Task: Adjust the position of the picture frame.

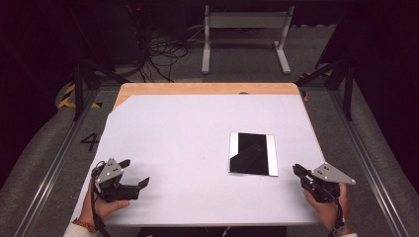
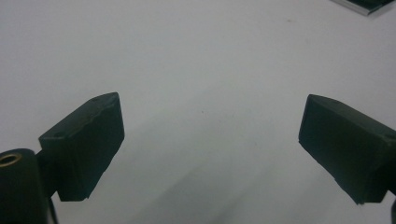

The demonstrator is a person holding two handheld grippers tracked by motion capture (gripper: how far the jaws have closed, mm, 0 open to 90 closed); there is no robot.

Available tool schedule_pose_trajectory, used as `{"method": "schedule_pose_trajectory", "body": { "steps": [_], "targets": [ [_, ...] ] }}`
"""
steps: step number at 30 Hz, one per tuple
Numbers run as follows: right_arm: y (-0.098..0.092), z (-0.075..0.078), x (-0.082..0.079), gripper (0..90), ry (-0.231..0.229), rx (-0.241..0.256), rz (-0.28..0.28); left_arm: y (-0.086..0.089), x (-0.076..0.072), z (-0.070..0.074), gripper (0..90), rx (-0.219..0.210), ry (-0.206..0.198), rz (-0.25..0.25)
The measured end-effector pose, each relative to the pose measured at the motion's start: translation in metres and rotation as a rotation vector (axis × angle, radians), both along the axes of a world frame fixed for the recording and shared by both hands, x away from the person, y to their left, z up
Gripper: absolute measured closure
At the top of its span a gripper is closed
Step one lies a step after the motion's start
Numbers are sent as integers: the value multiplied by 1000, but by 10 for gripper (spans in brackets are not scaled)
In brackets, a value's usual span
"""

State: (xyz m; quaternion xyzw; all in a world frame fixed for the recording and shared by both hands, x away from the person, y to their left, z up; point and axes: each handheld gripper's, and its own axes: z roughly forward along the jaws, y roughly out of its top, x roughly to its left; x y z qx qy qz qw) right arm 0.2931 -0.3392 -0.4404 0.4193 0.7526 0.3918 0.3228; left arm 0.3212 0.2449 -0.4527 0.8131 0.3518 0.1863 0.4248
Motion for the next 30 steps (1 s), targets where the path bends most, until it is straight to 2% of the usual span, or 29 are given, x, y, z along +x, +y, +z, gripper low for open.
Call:
{"method": "schedule_pose_trajectory", "body": {
  "steps": [3,5,8,11,15,20,25,26,30],
  "targets": [
    [-1,-1,1,853,11,3,6,-7,-2,-4,80,39,2,-30],
    [-1,-1,3,856,15,9,7,-8,-2,-5,88,40,3,-40],
    [1,-2,9,859,33,14,5,-7,-4,-8,88,9,49,-56],
    [2,-3,14,862,51,15,5,-4,-6,-7,86,-8,48,-61],
    [5,-8,26,864,99,11,4,-4,-9,-7,72,2,37,-64],
    [10,-11,36,864,125,1,10,-8,-10,-6,73,-2,40,-90],
    [14,-13,47,864,148,-11,7,-15,-6,-6,176,9,46,-148],
    [14,-13,47,864,148,-11,7,-15,-6,-6,176,7,50,-153],
    [17,-15,54,871,157,-20,10,-13,-4,-5,296,-10,42,-157]
  ]
}}
